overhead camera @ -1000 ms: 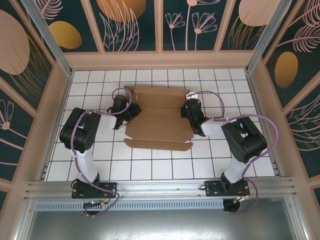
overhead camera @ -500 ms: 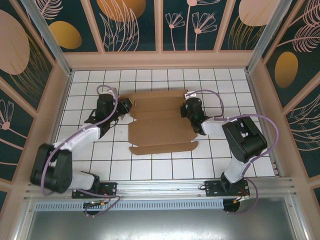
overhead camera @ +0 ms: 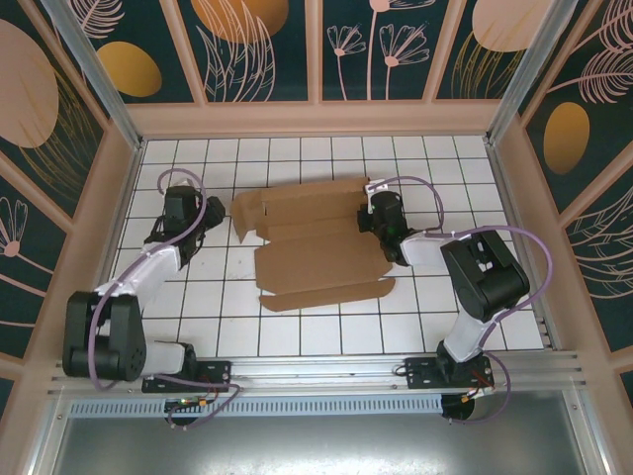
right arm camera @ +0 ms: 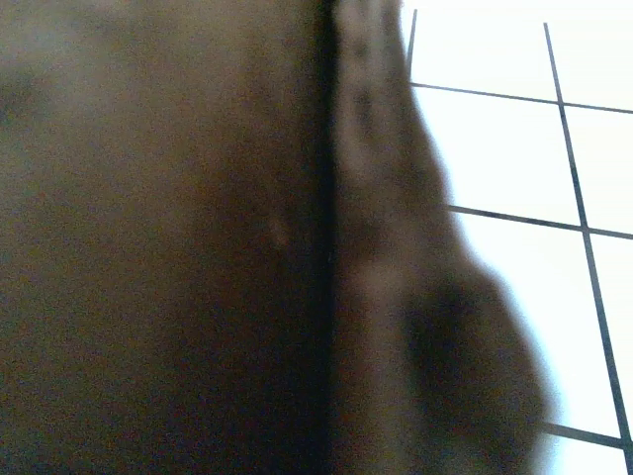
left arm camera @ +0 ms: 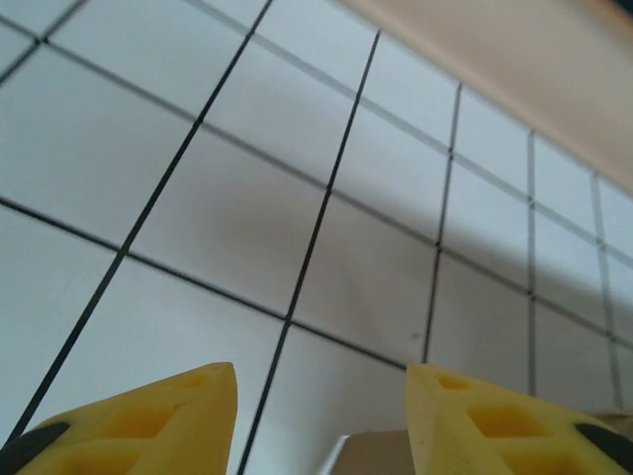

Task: Fold the paper box

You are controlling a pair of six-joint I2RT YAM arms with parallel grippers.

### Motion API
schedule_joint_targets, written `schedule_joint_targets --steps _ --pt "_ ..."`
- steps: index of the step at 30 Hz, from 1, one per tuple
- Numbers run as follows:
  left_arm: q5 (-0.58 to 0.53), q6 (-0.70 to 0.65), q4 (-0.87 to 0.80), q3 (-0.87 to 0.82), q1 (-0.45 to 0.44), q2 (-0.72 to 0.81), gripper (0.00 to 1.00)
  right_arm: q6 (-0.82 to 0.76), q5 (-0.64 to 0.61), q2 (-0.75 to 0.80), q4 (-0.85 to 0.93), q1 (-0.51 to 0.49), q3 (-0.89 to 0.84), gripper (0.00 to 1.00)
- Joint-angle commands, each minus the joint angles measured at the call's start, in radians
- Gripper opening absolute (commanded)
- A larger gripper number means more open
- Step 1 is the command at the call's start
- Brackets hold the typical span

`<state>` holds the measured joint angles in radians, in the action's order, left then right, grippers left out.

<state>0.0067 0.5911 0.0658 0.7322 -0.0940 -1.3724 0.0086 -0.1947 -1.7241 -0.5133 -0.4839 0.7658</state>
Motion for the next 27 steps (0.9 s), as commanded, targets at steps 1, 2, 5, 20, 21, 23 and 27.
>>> schedule_joint_targets --steps 1,2,5,20,21,23,27 --pt "0.145 -0.029 -0.013 0.027 0.004 -0.084 0.45 -0.007 0.063 -0.011 0.052 0.005 0.014 0.0" --pt "0.167 -0.03 0.001 0.029 0.004 -0.101 0.45 -0.007 0.07 -0.013 0.052 0.004 0.015 0.0" --pt "0.209 -0.06 0.079 0.008 0.004 -0.11 0.45 -0.009 0.079 -0.017 0.05 0.005 0.015 0.0" --pt "0.312 -0.097 0.081 -0.084 -0.073 0.002 0.49 0.008 0.087 -0.037 0.072 0.007 0.037 0.0" --pt "0.309 -0.1 0.074 -0.077 -0.077 -0.002 0.49 0.01 0.085 -0.037 0.074 0.007 0.039 0.0" --pt "0.309 -0.105 0.061 -0.064 -0.088 -0.007 0.49 0.012 0.087 -0.037 0.081 0.007 0.043 0.0" --pt "0.312 -0.126 0.059 -0.053 -0.109 -0.011 0.51 0.014 0.093 -0.03 0.084 0.006 0.041 0.0"
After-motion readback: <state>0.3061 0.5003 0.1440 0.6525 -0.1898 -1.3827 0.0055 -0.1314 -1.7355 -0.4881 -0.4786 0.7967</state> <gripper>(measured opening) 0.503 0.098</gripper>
